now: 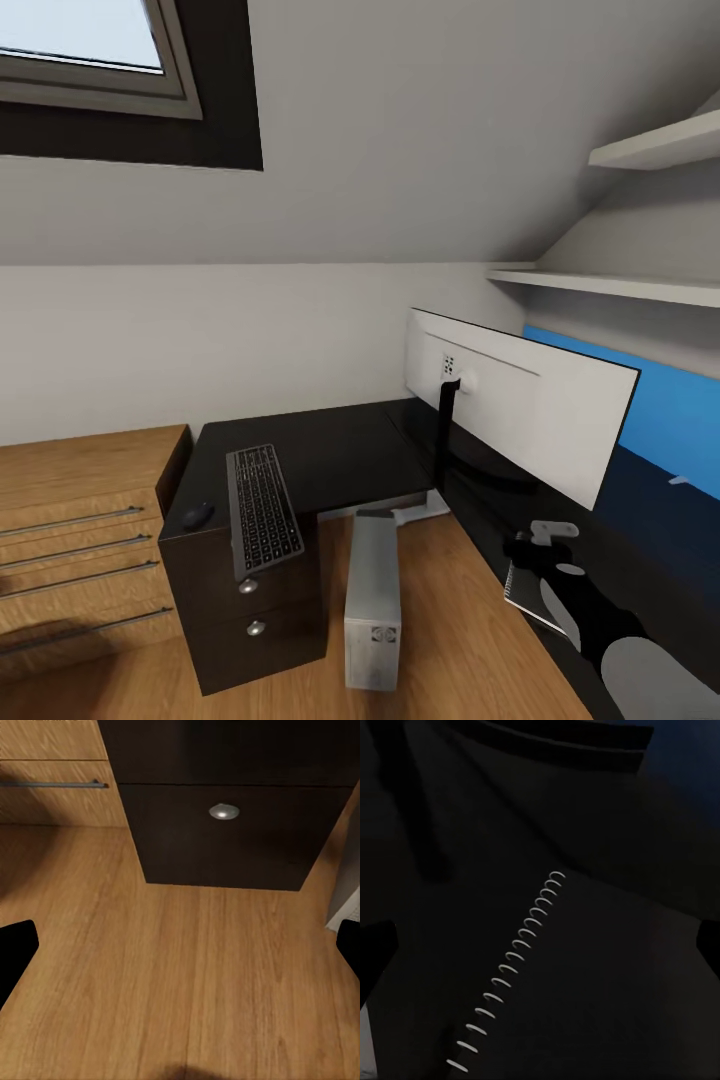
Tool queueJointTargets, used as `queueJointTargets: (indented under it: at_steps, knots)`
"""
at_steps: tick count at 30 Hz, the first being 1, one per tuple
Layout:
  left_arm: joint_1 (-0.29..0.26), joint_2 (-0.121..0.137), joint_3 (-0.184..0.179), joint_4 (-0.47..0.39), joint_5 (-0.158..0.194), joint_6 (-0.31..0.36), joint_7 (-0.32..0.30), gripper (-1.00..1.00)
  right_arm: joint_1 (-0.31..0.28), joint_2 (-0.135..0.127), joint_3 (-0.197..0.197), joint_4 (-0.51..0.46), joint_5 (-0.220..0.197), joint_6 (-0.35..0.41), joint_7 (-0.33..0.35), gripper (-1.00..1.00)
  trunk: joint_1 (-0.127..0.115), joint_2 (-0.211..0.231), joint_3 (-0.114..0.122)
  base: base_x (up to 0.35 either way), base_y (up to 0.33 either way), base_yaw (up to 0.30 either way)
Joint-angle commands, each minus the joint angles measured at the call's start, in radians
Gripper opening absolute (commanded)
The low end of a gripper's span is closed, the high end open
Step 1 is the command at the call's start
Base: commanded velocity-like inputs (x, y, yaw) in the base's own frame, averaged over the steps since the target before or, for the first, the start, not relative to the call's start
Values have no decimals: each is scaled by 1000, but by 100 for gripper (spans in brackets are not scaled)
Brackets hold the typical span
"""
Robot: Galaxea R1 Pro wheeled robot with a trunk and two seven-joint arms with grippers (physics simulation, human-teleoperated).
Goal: In the bedroom, organize the workspace by keeping the computer under the desk, ensuring the monitor is on the desk, placing the keyboard on the desk next to the monitor, placing the mouse on the desk next to the keyboard, moving the folder from the swivel chair onto the desk next to the mouse, stacking the notebook on top of the folder with the pen on top of the notebook, and positioning the swivel chair next to the desk.
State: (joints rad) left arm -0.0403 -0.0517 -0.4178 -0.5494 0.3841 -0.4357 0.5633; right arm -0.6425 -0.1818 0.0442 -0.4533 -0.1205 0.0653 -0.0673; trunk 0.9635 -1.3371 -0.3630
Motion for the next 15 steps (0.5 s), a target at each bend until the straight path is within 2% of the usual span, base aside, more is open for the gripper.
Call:
queueJointTargets:
  at_steps: [1, 15]
  knots:
    - [-1, 1, -8, 0, 10, -6, 6, 100, 0, -1, 5, -2, -10, 5, -5, 100, 0, -1, -1, 0, 0, 0]
    - [-1, 0, -8, 0, 10, -5, 6, 100, 0, -3, 2, 0, -10, 8, -7, 100, 0, -1, -1, 0, 0, 0]
